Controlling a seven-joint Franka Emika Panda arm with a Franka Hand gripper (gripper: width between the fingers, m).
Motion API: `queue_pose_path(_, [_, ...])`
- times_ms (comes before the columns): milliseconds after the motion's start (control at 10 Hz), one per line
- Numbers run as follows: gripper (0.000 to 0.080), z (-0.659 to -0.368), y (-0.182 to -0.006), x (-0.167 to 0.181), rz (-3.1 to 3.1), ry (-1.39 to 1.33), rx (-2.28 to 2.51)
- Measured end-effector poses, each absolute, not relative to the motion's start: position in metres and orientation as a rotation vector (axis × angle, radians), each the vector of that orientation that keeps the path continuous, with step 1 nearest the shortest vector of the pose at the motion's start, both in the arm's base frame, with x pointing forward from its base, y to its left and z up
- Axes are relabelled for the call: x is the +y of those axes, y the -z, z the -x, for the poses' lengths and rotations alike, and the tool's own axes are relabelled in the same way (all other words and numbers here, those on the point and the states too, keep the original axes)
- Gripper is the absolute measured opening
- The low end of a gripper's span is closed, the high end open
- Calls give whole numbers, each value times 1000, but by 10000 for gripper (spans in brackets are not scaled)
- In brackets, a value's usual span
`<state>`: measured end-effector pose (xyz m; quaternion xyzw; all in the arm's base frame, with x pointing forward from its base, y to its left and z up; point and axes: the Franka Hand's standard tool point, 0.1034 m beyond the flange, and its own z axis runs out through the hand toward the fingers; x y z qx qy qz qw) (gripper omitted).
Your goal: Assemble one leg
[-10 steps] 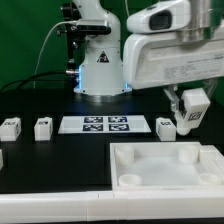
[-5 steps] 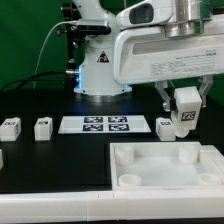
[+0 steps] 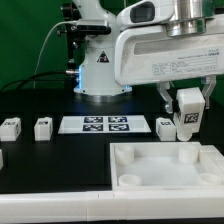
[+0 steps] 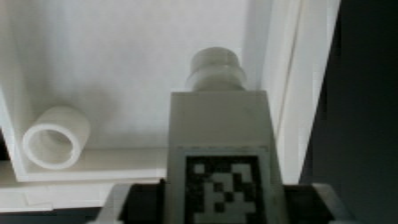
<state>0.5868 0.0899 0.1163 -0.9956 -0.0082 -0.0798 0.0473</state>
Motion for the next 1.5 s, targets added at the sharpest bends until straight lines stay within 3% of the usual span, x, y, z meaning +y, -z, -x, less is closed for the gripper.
queue_pose_path(600, [293, -609, -112, 100, 3015, 392, -64])
queue_pose_path(700, [293, -609, -111, 99, 2998, 512, -61])
queue_pose_path(1000, [293, -605, -107, 99, 3003, 488, -62])
queue_pose_path(1200, [293, -606, -103, 104, 2968, 659, -69])
queue_pose_path(1500, [293, -609, -100, 106, 2971, 681, -150])
